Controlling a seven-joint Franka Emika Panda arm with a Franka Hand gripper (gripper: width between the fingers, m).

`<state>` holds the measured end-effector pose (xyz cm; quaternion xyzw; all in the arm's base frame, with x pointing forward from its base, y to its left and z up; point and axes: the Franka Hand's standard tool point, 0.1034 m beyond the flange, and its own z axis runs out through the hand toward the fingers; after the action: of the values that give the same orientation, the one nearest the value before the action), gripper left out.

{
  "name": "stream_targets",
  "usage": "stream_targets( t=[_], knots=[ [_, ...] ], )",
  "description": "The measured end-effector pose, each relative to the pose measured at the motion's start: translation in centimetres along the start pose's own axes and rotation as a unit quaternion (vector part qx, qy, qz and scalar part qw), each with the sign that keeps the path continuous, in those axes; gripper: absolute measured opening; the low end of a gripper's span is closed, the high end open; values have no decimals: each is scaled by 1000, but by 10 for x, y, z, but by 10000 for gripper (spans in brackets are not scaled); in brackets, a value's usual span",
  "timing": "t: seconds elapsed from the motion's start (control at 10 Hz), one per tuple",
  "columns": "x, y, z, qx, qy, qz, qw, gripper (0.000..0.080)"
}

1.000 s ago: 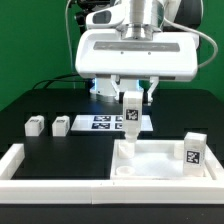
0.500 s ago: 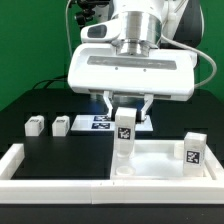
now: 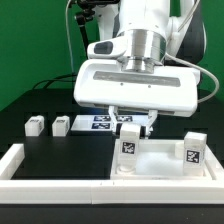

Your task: Assemble square table

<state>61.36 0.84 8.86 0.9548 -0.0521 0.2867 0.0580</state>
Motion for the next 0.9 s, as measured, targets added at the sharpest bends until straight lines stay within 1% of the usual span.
stream_targets(
  t=[0.3,0.4,0.5,0.6,0.7,0.8,0.9],
  knots=[
    [-3,1,2,-2,-2,-1,1000,291],
    [-3,1,2,-2,-2,-2,1000,376],
    [-3,1,2,-2,-2,-3,1000,513],
    [-3,1,2,-2,-2,-3,1000,513],
    [-3,1,2,-2,-2,-3,1000,620],
    [-3,1,2,-2,-2,-3,1000,641],
    [-3,1,2,-2,-2,-4,1000,641]
  ],
)
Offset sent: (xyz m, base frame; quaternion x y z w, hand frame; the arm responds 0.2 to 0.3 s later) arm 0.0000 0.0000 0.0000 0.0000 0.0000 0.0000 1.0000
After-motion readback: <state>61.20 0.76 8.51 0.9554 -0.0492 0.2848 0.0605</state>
